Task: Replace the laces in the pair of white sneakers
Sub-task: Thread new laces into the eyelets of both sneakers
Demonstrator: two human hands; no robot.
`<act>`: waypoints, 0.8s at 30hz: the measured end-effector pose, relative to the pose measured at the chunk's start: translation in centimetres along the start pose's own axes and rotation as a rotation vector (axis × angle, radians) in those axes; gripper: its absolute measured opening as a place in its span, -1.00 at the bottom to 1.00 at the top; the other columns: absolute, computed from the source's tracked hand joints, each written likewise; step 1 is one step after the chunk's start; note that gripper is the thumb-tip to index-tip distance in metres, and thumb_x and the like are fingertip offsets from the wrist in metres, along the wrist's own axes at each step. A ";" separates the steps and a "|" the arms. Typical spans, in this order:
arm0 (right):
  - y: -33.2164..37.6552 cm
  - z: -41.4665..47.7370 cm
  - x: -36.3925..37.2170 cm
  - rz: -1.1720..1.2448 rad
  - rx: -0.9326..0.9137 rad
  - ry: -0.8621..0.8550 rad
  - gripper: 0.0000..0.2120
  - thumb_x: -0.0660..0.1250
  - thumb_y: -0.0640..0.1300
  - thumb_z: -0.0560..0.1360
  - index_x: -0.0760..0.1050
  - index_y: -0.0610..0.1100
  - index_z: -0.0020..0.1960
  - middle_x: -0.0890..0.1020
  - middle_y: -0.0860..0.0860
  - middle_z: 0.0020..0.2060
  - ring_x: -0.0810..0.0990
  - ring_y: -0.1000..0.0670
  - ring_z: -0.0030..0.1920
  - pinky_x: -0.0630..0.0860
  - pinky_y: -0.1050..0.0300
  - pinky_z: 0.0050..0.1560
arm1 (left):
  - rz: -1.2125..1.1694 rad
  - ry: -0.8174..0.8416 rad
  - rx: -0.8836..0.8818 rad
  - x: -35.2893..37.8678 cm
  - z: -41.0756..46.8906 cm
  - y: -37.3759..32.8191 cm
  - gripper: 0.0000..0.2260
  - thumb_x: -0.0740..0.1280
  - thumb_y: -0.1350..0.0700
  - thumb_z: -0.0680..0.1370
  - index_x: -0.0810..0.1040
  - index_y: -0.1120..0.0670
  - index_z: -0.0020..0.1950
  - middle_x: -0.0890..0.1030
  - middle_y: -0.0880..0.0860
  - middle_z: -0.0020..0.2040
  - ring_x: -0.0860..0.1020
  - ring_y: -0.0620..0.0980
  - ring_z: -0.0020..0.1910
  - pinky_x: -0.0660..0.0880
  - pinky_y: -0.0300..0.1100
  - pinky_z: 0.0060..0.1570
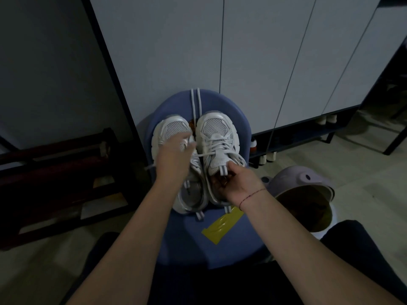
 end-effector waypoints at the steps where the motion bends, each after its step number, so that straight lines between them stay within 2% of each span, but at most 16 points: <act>1: -0.1 0.0 0.1 0.011 0.005 0.009 -0.78 0.12 -0.18 0.63 0.48 -0.23 -0.08 0.58 -0.14 -0.21 0.53 -0.08 -0.17 0.51 0.03 -0.11 | 0.019 0.110 0.012 2.0 -0.4 -0.4 -0.74 0.36 0.07 0.58 0.58 0.06 0.26 0.61 0.01 0.18 0.55 -0.02 0.15 0.45 -0.16 0.16; 3: -0.3 -0.2 0.4 0.027 0.020 0.031 -0.76 0.11 -0.17 0.63 0.50 -0.24 -0.06 0.65 -0.15 -0.30 0.56 -0.09 -0.17 0.58 0.07 -0.22 | 0.075 0.218 0.030 4.5 -1.2 -0.6 -0.71 0.38 0.05 0.56 0.59 0.07 0.27 0.62 0.02 0.18 0.56 -0.01 0.16 0.46 -0.15 0.17; 5: -0.4 -0.3 0.5 0.019 0.025 0.041 -0.75 0.10 -0.16 0.63 0.50 -0.25 -0.06 0.66 -0.14 -0.38 0.57 -0.09 -0.18 0.59 0.09 -0.26 | 0.088 0.186 0.037 4.9 -1.3 -0.5 -0.73 0.40 0.07 0.55 0.62 0.12 0.22 0.64 0.05 0.16 0.57 0.00 0.15 0.47 -0.11 0.19; 7: -0.2 -0.4 0.4 0.014 0.019 0.037 -0.75 0.10 -0.17 0.63 0.49 -0.25 -0.08 0.65 -0.14 -0.43 0.55 -0.09 -0.19 0.57 0.04 -0.22 | 0.086 0.137 0.017 4.3 -1.1 -0.2 -0.83 0.40 0.11 0.54 0.65 0.14 0.08 0.67 0.04 0.03 0.59 -0.02 0.03 0.49 -0.14 0.10; 9: 0.0 -0.4 0.2 0.000 0.008 0.023 -0.76 0.11 -0.17 0.63 0.48 -0.23 -0.10 0.64 -0.12 -0.46 0.54 -0.08 -0.20 0.51 0.04 -0.18 | 0.113 0.095 0.011 3.3 -0.9 -0.4 -0.91 0.39 0.13 0.55 0.66 0.13 -0.03 0.64 0.01 -0.11 0.56 -0.07 -0.11 0.42 -0.24 -0.08; 11: 0.1 -0.2 0.0 -0.011 0.005 0.004 -0.78 0.13 -0.17 0.62 0.48 -0.22 -0.10 0.63 -0.10 -0.47 0.53 -0.07 -0.21 0.48 0.04 -0.17 | 0.082 -0.034 -0.042 0.7 -0.5 0.2 -0.91 0.37 0.16 0.56 0.65 0.14 -0.07 0.60 0.00 -0.18 0.53 -0.09 -0.18 0.34 -0.30 -0.17; 13: 0.1 0.0 -0.2 -0.024 0.005 -0.009 -0.79 0.15 -0.17 0.62 0.48 -0.21 -0.11 0.62 -0.09 -0.49 0.53 -0.07 -0.22 0.48 0.04 -0.18 | 0.020 -0.225 -0.129 -3.0 -0.2 1.7 -0.92 0.34 0.17 0.57 0.62 0.13 -0.05 0.61 0.03 -0.14 0.55 -0.05 -0.15 0.37 -0.27 -0.15; 15: 0.1 0.0 -0.3 -0.031 0.003 -0.014 -0.80 0.15 -0.18 0.61 0.48 -0.21 -0.12 0.62 -0.09 -0.47 0.53 -0.07 -0.22 0.49 0.04 -0.18 | -0.021 -0.302 -0.183 -5.1 0.1 3.0 -0.93 0.33 0.16 0.58 0.60 0.10 -0.03 0.61 0.04 -0.11 0.59 0.02 -0.10 0.45 -0.19 -0.12; 17: 0.2 0.0 -0.3 -0.020 -0.007 -0.016 -0.80 0.15 -0.19 0.61 0.48 -0.21 -0.12 0.62 -0.10 -0.43 0.53 -0.07 -0.22 0.49 0.03 -0.16 | -0.020 -0.173 -0.158 -3.7 0.5 2.7 -0.92 0.34 0.13 0.58 0.60 0.07 0.02 0.61 0.00 -0.06 0.60 0.04 -0.04 0.53 -0.11 -0.03; 20: 0.2 -0.1 -0.1 -0.008 -0.016 -0.001 -0.77 0.13 -0.18 0.62 0.48 -0.22 -0.13 0.62 -0.10 -0.47 0.56 -0.07 -0.27 0.51 0.04 -0.20 | -0.005 0.133 -0.030 1.3 -0.1 0.3 -0.78 0.38 0.07 0.57 0.59 0.04 0.20 0.58 -0.01 0.05 0.59 0.06 -0.01 0.54 -0.06 0.02; 22: 0.1 -0.3 0.2 -0.010 -0.016 0.024 -0.75 0.10 -0.17 0.63 0.48 -0.23 -0.12 0.63 -0.10 -0.47 0.63 -0.06 -0.38 0.58 0.10 -0.30 | 0.069 0.248 0.027 3.8 -0.9 -0.6 -0.73 0.38 0.05 0.56 0.58 0.01 0.26 0.58 -0.02 0.09 0.57 0.03 -0.03 0.50 -0.14 0.01; 24: 0.0 -0.5 0.4 -0.010 -0.012 0.041 -0.74 0.09 -0.17 0.63 0.49 -0.24 -0.10 0.65 -0.12 -0.44 0.65 -0.05 -0.40 0.60 0.13 -0.34 | 0.127 0.258 0.048 4.7 -1.2 -0.7 -0.73 0.39 0.08 0.56 0.59 0.05 0.26 0.59 -0.01 0.15 0.55 -0.04 0.07 0.41 -0.24 0.06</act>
Point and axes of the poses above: each hand's wrist, its own z-axis towards the middle knuckle, its own x-axis out of the palm, y = z × x, the point moved 10 cm from there along z, towards the middle knuckle
